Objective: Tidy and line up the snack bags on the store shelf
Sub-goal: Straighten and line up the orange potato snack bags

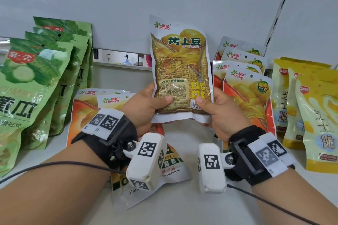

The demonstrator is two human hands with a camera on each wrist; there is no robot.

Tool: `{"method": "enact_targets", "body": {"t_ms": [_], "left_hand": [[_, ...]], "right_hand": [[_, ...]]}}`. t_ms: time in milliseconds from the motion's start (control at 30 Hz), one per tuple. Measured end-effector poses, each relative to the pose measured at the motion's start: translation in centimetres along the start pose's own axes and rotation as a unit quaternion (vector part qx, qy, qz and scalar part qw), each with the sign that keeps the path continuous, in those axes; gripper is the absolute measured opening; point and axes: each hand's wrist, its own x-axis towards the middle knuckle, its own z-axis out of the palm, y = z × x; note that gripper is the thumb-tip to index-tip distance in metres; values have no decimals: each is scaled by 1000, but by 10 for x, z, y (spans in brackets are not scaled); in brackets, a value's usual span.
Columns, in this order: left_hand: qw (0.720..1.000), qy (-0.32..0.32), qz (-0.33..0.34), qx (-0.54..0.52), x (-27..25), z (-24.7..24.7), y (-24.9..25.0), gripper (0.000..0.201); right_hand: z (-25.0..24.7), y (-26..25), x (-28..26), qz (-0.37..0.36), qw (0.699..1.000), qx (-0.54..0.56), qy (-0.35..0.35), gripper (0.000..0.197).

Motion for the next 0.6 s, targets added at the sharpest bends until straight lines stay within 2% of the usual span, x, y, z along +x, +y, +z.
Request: {"method": "enact_targets", "body": {"t_ms": [133, 300, 433, 533, 600], "left_hand": [[1000, 2, 0, 1, -1, 1, 0, 42], [1000, 9, 10, 5, -2, 1, -1, 48], [998, 45, 41, 29, -1, -1, 3, 38], [993, 72, 51, 79, -2, 0, 11, 40], [992, 49, 54, 102, -5, 3, 16, 41]], "right_hand": [[0, 0, -1, 21, 1000, -10, -1, 17], [1, 2, 1, 10, 999, -28, 12, 15], [-3, 3, 5, 21, 997, -7, 67, 32], [-6, -2, 6, -5, 994, 22, 107, 27], [-1, -5, 3, -7, 996, 32, 79, 28]]}}
